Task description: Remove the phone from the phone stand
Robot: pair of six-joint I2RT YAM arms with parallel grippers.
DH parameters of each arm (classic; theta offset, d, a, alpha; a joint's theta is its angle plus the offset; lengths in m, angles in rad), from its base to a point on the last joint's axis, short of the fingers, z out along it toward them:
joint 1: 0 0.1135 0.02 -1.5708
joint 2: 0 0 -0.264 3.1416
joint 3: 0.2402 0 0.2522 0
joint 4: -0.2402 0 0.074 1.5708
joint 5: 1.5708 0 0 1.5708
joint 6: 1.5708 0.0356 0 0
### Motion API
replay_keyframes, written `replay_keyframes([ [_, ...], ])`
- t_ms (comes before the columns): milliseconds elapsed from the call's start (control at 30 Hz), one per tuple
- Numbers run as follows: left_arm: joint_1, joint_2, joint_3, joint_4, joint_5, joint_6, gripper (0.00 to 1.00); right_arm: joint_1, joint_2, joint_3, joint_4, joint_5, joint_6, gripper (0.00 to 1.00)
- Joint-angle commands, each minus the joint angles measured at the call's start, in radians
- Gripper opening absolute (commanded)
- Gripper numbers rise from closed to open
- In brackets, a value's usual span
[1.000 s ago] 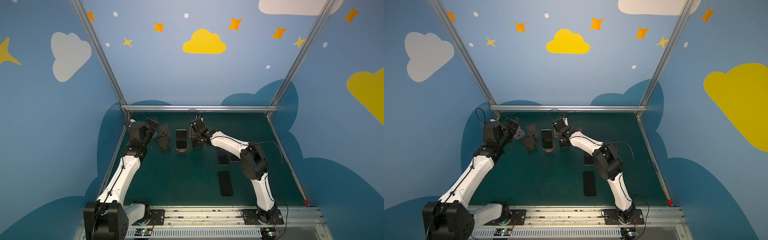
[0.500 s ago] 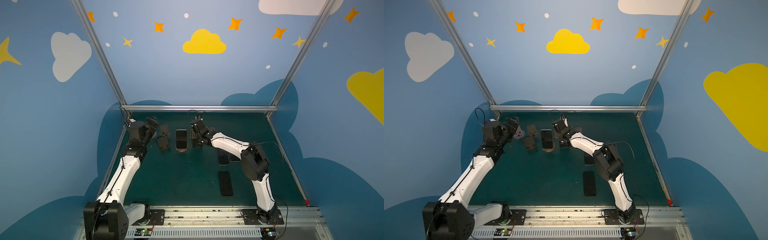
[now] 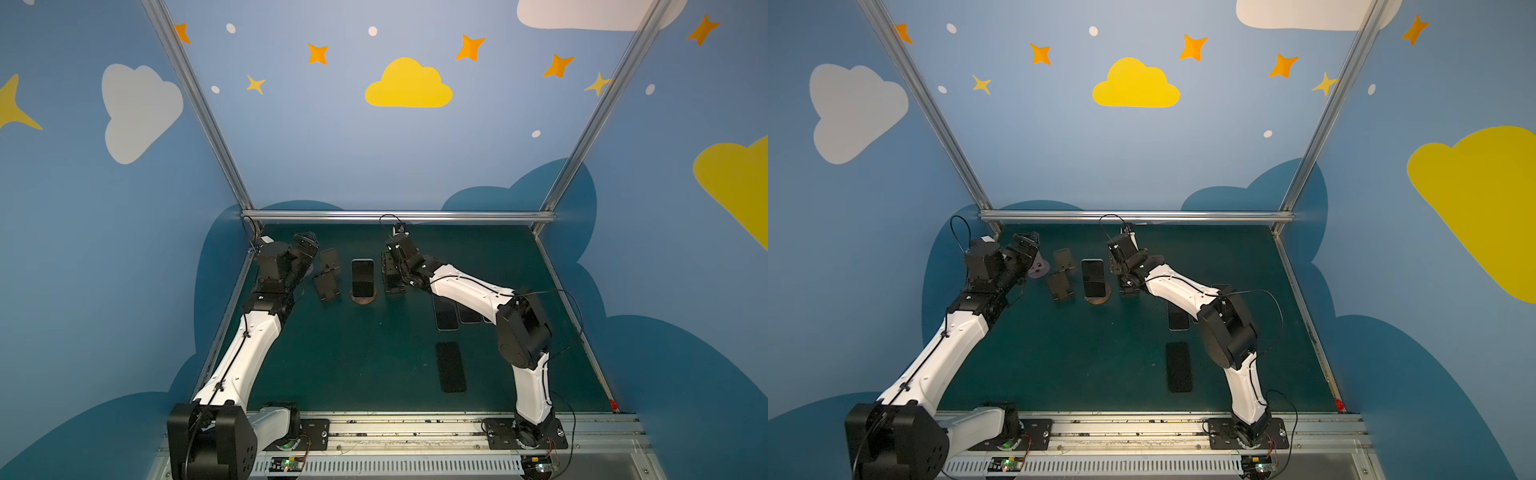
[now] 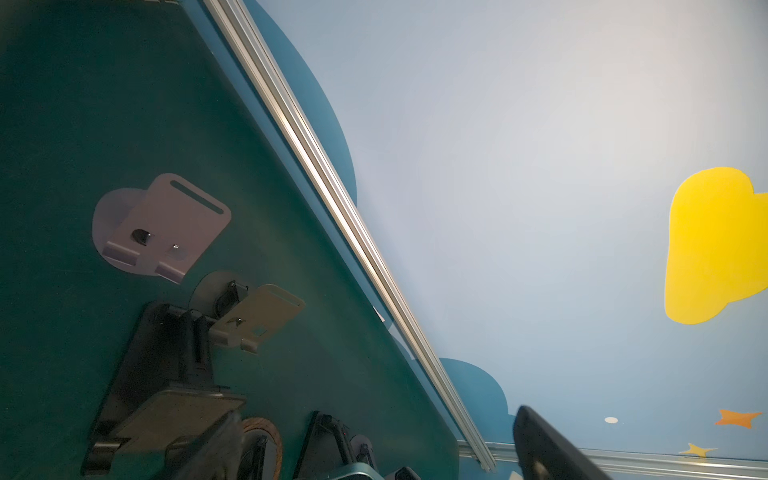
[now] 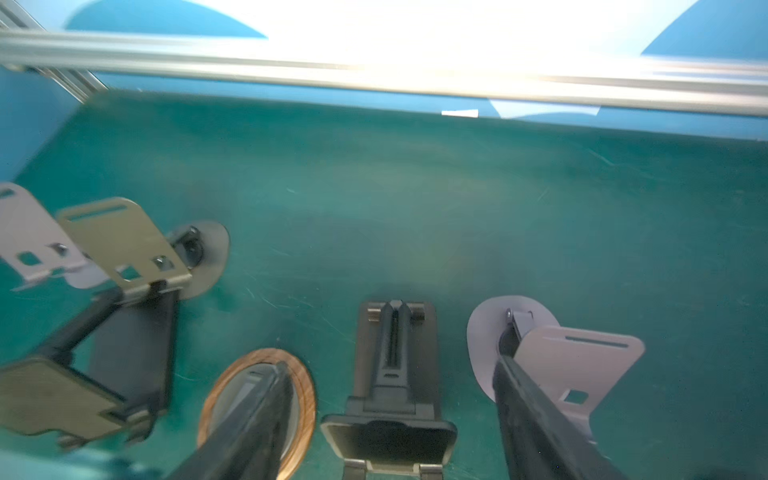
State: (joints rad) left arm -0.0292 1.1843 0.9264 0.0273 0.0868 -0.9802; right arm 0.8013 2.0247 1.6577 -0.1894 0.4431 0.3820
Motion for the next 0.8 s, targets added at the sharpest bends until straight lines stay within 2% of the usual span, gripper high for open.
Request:
replay_keyframes([
  [0, -0.004, 0.011, -0.003, 0.029, 0.020, 0.016, 1.00, 0.006, -0.065, -0.008, 0.038, -0.004, -0.019, 0.67],
  [433, -0.032, 0.009, 0.002, 0.050, 0.045, 0.033, 1.00, 0.006, -0.218, -0.138, 0.038, -0.008, -0.031, 0.65],
  [600, -0.042, 0.002, 0.029, 0.040, 0.073, 0.078, 1.00, 0.008, -0.335, -0.227, 0.017, 0.016, -0.035, 0.65],
  [767, -0.098, -0.004, 0.023, 0.064, 0.083, 0.088, 1.00, 0.011, -0.487, -0.334, -0.054, 0.084, -0.072, 0.64],
])
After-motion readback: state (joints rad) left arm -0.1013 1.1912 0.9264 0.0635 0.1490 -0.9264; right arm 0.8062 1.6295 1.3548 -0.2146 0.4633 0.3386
